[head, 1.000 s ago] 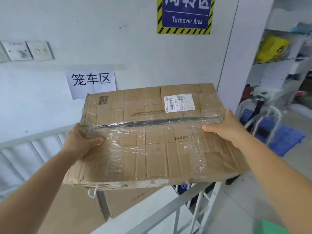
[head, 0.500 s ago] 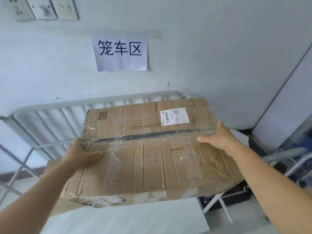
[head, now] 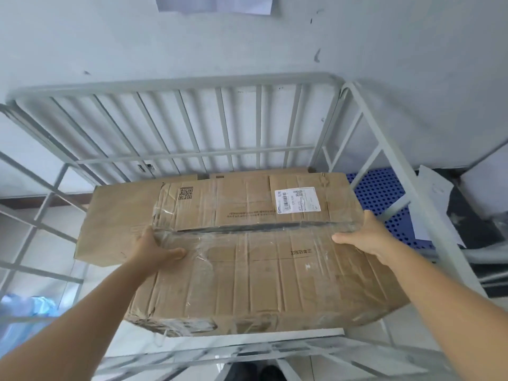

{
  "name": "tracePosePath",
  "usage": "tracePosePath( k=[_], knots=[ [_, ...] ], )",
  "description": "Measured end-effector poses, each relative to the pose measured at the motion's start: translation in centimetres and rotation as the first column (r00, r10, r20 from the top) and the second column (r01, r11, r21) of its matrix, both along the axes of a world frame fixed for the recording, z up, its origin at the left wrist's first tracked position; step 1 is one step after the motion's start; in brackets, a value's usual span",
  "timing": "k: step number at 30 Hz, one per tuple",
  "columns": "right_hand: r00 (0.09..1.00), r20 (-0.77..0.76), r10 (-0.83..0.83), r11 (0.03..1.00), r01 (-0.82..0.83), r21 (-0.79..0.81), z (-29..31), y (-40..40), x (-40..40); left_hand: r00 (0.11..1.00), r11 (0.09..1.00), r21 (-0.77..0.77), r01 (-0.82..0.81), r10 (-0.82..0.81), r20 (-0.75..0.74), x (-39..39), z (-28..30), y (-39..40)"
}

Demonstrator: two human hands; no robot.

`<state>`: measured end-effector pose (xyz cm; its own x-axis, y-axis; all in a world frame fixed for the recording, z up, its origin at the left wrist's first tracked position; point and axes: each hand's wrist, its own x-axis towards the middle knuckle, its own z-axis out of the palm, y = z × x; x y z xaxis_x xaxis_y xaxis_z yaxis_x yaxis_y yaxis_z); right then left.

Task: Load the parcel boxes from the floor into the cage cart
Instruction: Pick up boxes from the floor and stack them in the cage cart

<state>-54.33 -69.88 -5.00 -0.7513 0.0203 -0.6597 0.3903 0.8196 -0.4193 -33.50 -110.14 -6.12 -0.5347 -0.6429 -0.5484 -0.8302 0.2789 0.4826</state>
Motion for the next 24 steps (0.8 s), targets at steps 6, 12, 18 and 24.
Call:
tracePosePath(
  k=[6,12,18,24],
  knots=[
    [1.0,0.027,0.012,1.0,-0.013,0.008,-1.2,1.1,-0.5,0.998,0.999,-0.022,0.033,-0.032,0.059,0.8,-1.5,1.4],
    [0.994,0.112,0.015,0.997,-0.024,0.078,-6.0,1.4,-1.5,0.99,0.999,0.029,0.037,-0.041,0.136,-0.4,-6.6,2.0],
    [0.991,0.13,-0.01,0.996,-0.001,0.092,-11.2,1.7,-2.1,0.98,0.998,0.043,0.052,-0.059,0.189,-0.9,-11.2,2.4],
    [0.988,0.153,-0.015,0.993,-0.003,0.116,-16.7,2.3,-2.6,0.977,0.999,0.045,0.024,-0.033,0.21,-1.4,-15.9,2.8]
  ],
)
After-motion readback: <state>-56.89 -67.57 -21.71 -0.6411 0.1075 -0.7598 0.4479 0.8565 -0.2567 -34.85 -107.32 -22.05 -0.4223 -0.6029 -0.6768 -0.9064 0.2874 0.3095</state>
